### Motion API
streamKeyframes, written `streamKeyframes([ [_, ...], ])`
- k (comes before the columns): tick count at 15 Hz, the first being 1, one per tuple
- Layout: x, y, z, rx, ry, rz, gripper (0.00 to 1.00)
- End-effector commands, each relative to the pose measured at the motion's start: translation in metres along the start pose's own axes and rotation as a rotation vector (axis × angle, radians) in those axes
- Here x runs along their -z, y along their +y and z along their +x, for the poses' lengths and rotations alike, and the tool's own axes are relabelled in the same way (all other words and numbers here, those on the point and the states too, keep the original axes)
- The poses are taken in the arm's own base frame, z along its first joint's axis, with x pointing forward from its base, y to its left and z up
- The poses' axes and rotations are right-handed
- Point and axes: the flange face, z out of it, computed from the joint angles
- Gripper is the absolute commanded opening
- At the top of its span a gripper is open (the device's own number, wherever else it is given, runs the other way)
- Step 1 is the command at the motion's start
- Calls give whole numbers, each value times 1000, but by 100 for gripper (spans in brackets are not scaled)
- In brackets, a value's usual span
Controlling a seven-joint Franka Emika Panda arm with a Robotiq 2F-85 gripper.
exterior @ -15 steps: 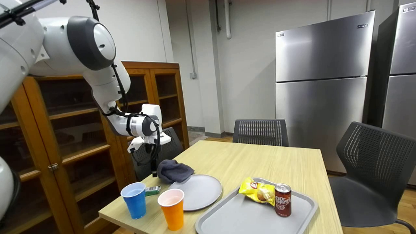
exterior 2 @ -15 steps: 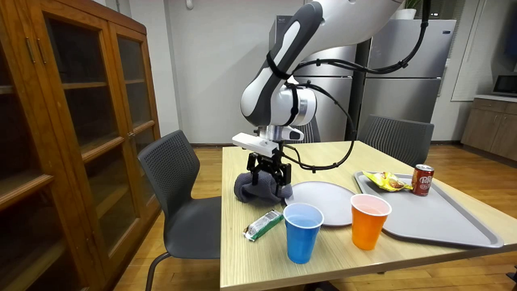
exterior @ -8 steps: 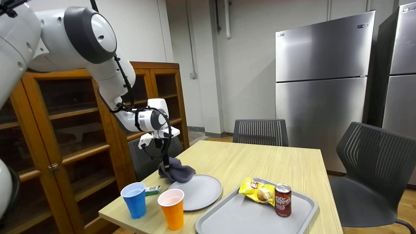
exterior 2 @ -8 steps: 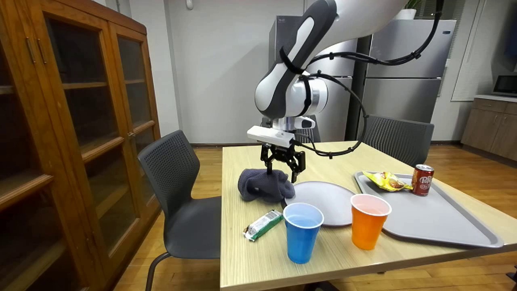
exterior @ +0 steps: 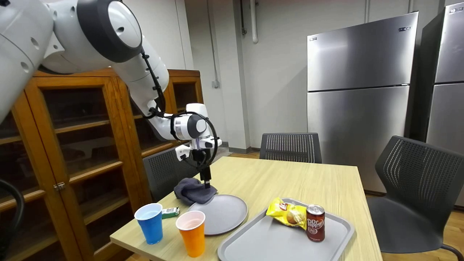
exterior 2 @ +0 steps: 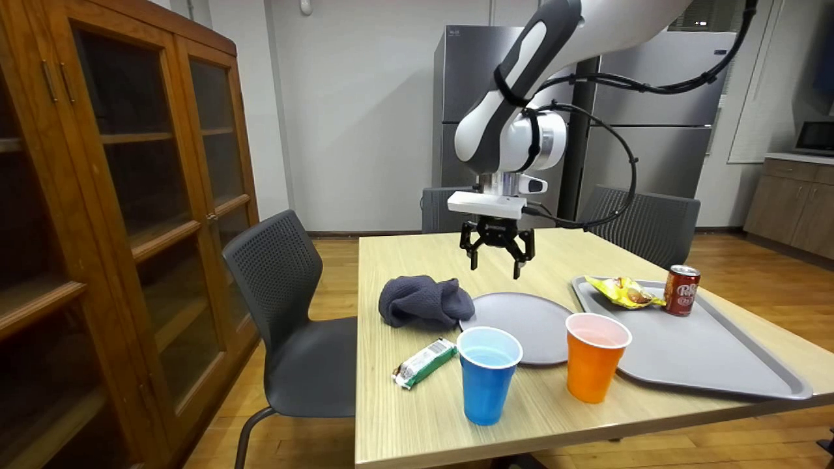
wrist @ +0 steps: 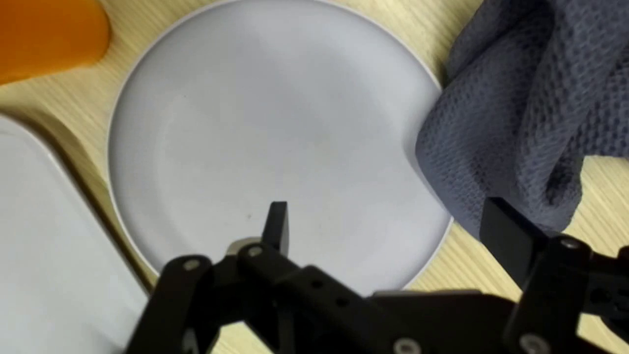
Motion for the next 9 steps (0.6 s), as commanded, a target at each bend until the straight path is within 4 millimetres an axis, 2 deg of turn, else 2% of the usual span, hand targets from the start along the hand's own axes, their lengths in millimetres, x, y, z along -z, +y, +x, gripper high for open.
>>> streamKeyframes([
  [1, 22, 23, 23, 35, -16, -13, 100],
  [9, 44, 68, 65, -22, 16, 0, 100],
])
